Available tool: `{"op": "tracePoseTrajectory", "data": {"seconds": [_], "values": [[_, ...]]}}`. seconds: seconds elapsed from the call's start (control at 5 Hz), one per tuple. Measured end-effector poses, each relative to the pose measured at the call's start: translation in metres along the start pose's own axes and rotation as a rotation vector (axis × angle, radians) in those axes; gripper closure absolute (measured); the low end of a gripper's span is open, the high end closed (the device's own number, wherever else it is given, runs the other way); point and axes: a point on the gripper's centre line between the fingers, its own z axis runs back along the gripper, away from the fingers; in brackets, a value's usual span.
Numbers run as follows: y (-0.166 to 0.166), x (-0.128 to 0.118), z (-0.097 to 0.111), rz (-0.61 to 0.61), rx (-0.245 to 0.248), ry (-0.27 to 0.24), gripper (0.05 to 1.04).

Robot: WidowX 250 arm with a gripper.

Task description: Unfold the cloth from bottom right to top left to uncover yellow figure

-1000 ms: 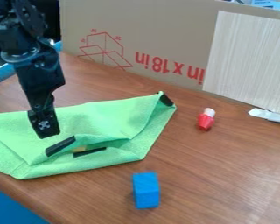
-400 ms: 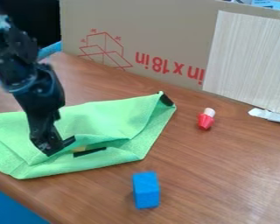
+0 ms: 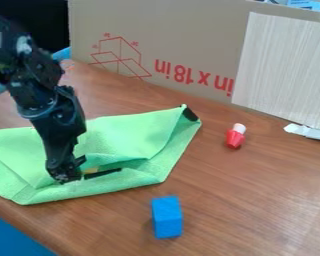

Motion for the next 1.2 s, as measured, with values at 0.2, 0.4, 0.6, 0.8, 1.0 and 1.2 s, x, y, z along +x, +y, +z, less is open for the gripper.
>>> {"op": "tracePoseTrajectory", "data": {"seconds": [0.2, 0.4, 0.6, 0.8, 1.0, 1.2], "values": [[-0.006, 0.002, -0.006, -0.015, 0.002, 0.015, 0.098], [-0.014, 0.004, -0.01, -0.042, 0.014, 0.024, 0.262], [-0.015, 0.004, -0.011, -0.042, 0.025, 0.027, 0.547], [-0.016, 0.004, -0.011, -0.041, 0.017, 0.026, 0.822], [-0.018, 0.0, -0.011, -0.039, -0.014, 0.028, 0.99], [-0.01, -0.002, -0.003, -0.019, -0.026, 0.01, 1.024]]}}
